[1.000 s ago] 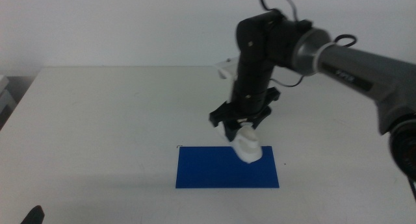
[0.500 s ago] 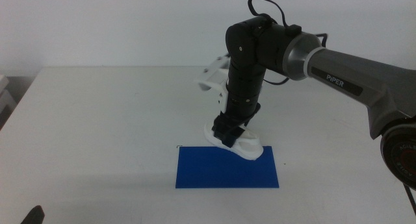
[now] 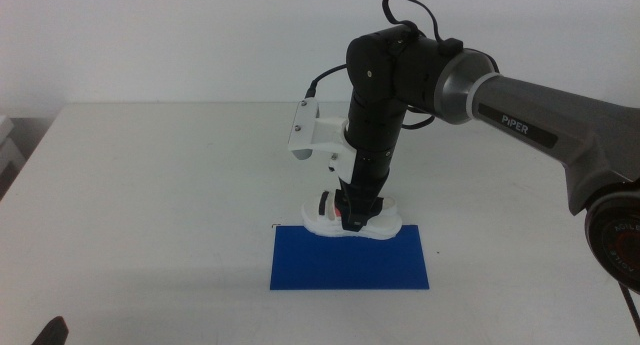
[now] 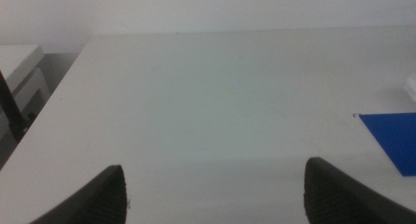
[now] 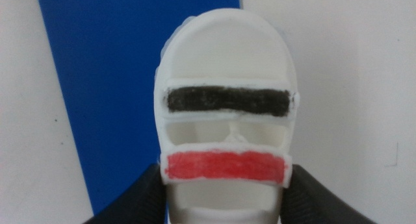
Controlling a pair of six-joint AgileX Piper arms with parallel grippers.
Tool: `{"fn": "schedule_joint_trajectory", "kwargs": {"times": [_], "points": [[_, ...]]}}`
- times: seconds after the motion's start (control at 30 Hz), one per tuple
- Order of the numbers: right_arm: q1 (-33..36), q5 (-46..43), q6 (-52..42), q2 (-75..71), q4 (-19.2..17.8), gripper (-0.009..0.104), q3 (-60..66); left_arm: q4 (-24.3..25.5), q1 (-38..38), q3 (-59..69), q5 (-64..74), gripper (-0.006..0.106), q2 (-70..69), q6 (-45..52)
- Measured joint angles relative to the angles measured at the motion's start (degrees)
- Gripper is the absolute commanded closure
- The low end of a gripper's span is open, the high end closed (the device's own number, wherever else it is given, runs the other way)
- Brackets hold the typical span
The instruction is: Use one arm to grab the shoe from the table and place it on the mat.
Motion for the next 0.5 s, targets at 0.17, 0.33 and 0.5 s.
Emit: {"fn": "schedule_joint_trajectory", "kwargs": {"times": [0.17,0.33,0.5], "points": [[1.4,0.0,0.0,0.0,0.2,0.099,0.0,0.0,0.0,0.0,0.0,0.007,0.0,0.0],[2.5,0.0,0.0,0.5,0.3,0.099,0.0,0.0,0.0,0.0,0.0,0.007,0.0,0.0],[2.6,0.0,1.6,1.4,0.2,0.099,0.3,0.0,0.0,0.0,0.0,0.007,0.0,0.0]]}}
